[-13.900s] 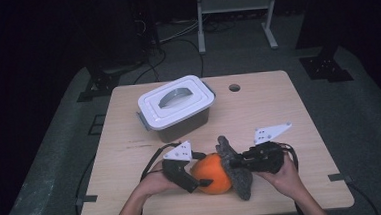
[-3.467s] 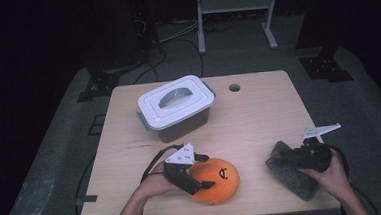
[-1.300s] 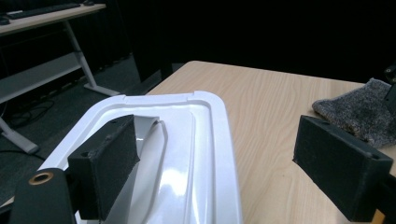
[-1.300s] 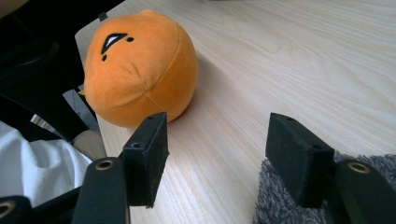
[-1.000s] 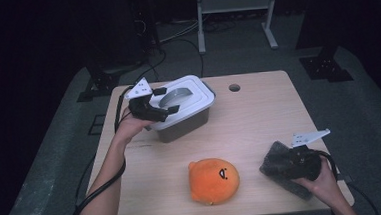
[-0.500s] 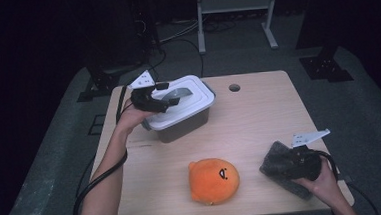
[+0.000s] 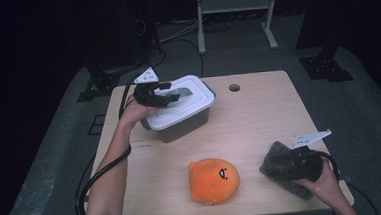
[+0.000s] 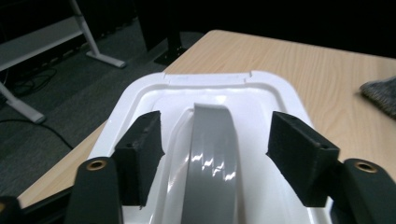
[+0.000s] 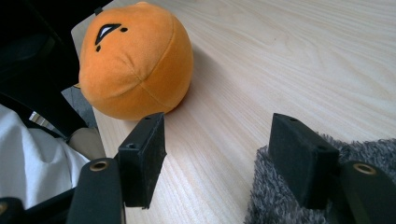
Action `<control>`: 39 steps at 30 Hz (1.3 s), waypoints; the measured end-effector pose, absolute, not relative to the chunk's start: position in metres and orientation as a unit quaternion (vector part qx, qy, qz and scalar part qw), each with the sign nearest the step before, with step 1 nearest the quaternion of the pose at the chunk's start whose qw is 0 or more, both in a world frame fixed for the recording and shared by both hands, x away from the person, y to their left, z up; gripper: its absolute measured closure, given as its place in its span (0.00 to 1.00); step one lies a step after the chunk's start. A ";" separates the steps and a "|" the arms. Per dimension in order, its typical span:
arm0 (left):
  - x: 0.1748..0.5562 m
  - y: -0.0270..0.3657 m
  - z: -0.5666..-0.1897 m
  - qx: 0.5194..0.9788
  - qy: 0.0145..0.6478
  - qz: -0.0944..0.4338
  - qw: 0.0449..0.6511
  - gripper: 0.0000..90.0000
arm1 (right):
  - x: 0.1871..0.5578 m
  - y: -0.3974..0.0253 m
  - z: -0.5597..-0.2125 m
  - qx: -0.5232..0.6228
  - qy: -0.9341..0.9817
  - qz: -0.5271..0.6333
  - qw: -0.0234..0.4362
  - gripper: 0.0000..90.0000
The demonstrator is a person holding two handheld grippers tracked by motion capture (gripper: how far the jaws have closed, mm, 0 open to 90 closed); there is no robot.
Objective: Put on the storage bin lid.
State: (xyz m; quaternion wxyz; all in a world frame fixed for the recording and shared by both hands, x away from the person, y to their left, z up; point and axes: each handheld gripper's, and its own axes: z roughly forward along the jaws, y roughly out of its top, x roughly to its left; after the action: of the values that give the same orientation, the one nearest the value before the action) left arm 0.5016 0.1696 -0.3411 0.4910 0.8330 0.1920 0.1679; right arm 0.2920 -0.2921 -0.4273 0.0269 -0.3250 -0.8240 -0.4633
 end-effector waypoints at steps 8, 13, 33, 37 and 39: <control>0.504 0.166 -0.344 0.846 0.192 0.169 0.467 0.60 | 0.292 -0.290 -0.428 -0.321 -0.826 -0.462 0.029 0.39; 0.503 0.166 -0.342 0.852 0.187 0.169 0.458 0.72 | 0.293 -0.290 -0.428 -0.320 -0.827 -0.462 0.031 0.40; 0.491 0.156 -0.337 0.868 0.163 0.133 0.450 0.74 | 0.293 -0.288 -0.428 -0.316 -0.829 -0.460 0.034 0.40; 0.486 0.152 -0.337 0.871 0.153 0.126 0.449 0.74 | 0.292 -0.287 -0.428 -0.316 -0.829 -0.460 0.035 0.40; 0.482 0.150 -0.337 0.873 0.150 0.123 0.448 0.74 | 0.292 -0.286 -0.428 -0.316 -0.829 -0.460 0.036 0.40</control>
State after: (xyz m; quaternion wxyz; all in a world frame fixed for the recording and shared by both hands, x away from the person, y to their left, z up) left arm 0.4822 0.1497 -0.3366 0.4480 0.8728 0.1499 0.1227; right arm 0.2923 -0.2862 -0.4285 0.0357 -0.3157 -0.8292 -0.4598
